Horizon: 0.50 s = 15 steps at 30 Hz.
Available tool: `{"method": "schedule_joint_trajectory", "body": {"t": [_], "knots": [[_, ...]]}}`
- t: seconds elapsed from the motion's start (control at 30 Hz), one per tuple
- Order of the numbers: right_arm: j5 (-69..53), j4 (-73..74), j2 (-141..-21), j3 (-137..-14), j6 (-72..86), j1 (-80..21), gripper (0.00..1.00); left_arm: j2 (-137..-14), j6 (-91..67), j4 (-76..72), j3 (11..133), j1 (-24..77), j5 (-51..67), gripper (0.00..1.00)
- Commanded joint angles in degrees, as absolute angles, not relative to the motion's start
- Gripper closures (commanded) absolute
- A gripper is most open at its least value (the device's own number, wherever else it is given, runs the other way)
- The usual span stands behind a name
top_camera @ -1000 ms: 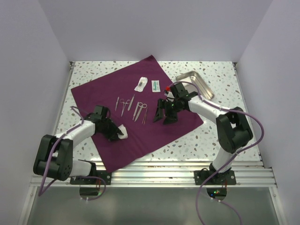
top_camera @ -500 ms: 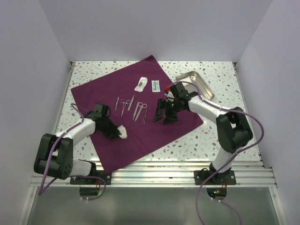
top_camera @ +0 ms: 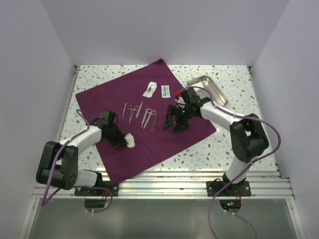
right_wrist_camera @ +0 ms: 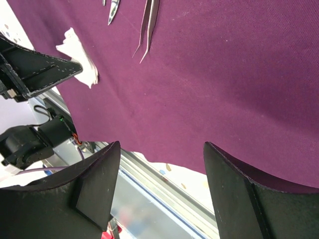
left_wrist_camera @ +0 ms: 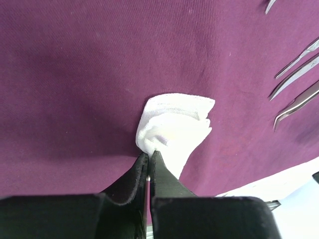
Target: Prepare the surgical pack
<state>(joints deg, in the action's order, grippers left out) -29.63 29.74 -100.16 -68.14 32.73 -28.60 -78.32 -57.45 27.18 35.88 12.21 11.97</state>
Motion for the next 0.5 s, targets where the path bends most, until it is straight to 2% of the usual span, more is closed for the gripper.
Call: {"method": "schedule_joint_trajectory", "body": {"t": [0.0,0.1,0.27,0.37,0.47], "knots": [[-30.8,29.3,-100.1,-69.6,32.0,-28.9,0.29,-75.7,-54.6,29.2,37.5,12.6,11.7,1.0],[-33.2,28.7,-99.9,-69.5,31.9,-29.0,0.28,-71.7,-52.9,31.4,38.1,12.6,11.6,1.0],[-43.4,27.2,-100.8,-70.5,31.2,-30.0,0.22,-61.8,-49.8,29.8,38.4,12.6,15.9,1.0],[-50.8,17.9,-99.8,-67.9,37.7,-31.4,0.13,-57.6,-49.2,24.3,37.9,12.6,20.5,1.0],[-52.2,5.9,-98.4,-64.8,47.4,-33.7,0.07,-54.9,-49.5,18.9,37.6,12.6,24.4,1.0]]}}
